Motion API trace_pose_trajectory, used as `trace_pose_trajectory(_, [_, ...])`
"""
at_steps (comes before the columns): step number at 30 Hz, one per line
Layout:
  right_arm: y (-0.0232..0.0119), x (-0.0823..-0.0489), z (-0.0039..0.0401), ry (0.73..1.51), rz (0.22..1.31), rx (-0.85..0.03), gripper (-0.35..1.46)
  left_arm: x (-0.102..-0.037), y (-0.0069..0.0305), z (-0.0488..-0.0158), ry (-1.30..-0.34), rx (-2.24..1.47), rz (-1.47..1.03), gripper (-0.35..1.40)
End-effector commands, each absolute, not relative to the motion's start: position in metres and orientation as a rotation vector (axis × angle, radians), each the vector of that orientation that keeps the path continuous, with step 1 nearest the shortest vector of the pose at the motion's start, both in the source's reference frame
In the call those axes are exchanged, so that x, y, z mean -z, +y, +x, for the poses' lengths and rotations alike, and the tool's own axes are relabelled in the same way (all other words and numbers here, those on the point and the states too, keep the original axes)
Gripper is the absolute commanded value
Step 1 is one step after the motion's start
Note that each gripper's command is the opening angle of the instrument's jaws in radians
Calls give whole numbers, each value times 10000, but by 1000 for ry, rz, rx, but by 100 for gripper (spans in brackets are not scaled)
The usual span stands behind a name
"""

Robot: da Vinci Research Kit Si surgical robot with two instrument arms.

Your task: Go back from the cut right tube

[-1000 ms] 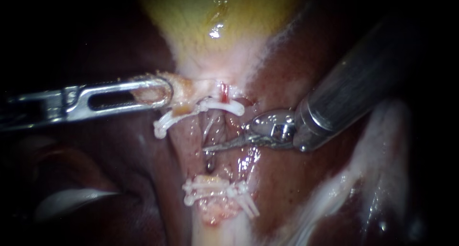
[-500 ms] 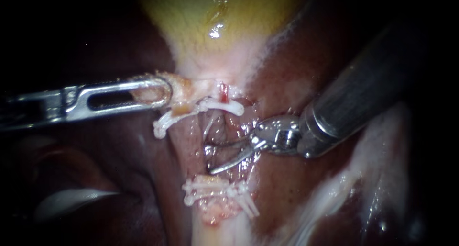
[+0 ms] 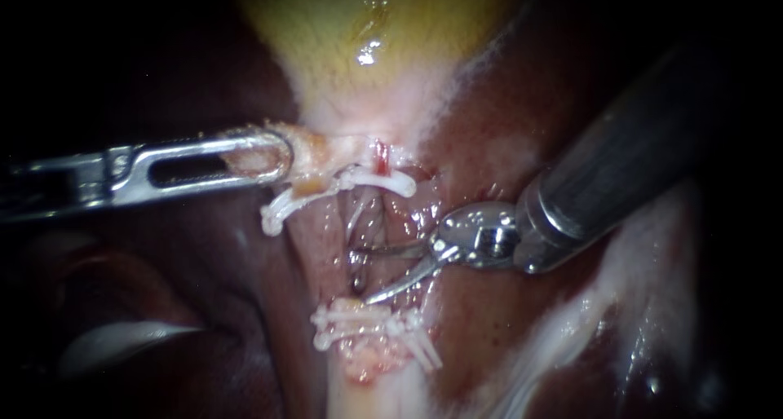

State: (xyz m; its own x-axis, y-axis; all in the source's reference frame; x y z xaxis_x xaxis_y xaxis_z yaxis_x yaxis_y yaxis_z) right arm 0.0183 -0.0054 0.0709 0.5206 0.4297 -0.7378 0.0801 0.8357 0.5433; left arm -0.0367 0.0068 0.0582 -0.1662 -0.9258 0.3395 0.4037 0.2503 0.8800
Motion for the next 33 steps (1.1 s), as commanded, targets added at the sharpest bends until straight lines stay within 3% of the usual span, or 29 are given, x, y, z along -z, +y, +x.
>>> trace_pose_trajectory(1, [-53,-704,178,1012,534,-220,143,-582,68,-367,-1209,1297,583,-35])
trace_pose_trajectory(13, [-26,-651,112,953,297,-150,143,-583,69,-366,-1209,1299,580,-35])
trace_pose_trajectory(23, [-12,-623,69,950,260,-170,145,-585,70,-366,-1209,1298,581,-35])
trace_pose_trajectory(33, [-12,-620,64,955,265,-170,145,-599,73,-372,-1210,1300,574,-35])
